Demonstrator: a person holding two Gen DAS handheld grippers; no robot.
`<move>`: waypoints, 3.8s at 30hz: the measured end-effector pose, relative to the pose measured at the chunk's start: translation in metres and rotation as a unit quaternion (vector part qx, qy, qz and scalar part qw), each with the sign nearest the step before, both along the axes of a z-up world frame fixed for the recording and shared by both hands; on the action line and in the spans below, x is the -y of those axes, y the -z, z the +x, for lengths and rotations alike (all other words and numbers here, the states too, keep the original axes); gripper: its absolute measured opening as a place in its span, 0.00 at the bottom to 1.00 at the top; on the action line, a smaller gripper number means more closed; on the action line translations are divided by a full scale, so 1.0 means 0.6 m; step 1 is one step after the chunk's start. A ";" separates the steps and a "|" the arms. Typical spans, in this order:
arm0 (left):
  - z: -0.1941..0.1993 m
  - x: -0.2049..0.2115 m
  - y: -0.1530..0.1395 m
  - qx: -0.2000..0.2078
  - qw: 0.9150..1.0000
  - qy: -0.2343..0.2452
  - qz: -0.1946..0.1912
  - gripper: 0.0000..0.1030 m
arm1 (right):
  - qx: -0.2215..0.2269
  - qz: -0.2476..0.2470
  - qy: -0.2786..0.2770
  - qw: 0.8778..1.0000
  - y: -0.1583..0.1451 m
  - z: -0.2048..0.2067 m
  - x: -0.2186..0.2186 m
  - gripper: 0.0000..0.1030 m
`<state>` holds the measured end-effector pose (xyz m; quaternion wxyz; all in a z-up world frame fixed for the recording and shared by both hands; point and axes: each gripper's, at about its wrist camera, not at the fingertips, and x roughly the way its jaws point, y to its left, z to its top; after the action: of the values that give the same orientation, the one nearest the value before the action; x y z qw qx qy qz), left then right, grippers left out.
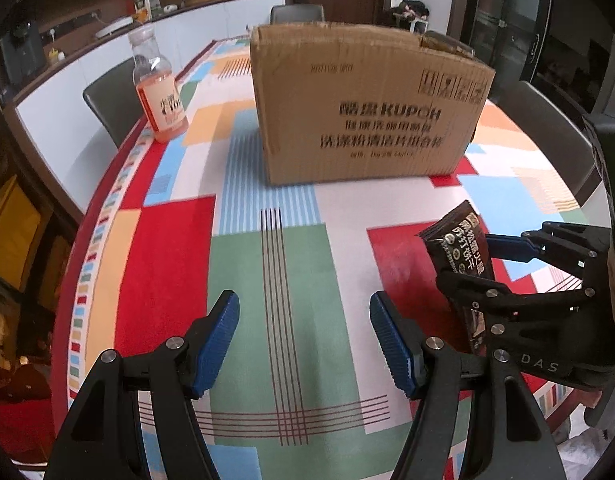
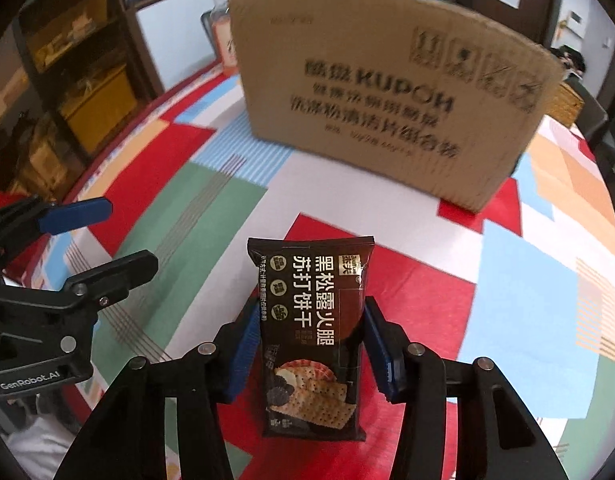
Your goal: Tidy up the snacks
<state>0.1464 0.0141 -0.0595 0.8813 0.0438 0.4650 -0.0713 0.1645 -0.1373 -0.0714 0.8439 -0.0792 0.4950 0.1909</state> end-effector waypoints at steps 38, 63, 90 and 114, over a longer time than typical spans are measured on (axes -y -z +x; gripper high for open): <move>0.059 0.019 -0.200 0.186 0.983 0.006 0.001 0.72 | 0.186 0.068 0.082 0.977 -0.225 0.038 0.046 0.48; 0.177 -0.006 -0.256 0.218 0.976 -0.028 -0.002 0.84 | 0.232 0.067 0.101 0.965 -0.294 0.163 0.028 0.48; 0.146 0.008 -0.251 0.224 0.974 -0.021 0.013 0.94 | 0.219 0.050 0.134 0.965 -0.273 0.135 0.042 0.75; -0.091 0.014 -0.249 0.251 0.968 -0.018 0.011 1.00 | 0.267 0.022 0.153 0.951 -0.274 -0.126 0.055 0.89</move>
<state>0.0920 0.0057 0.0898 0.9704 0.0613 0.2306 -0.0366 0.0890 -0.1703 0.0927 0.9659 -0.0315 0.2536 0.0420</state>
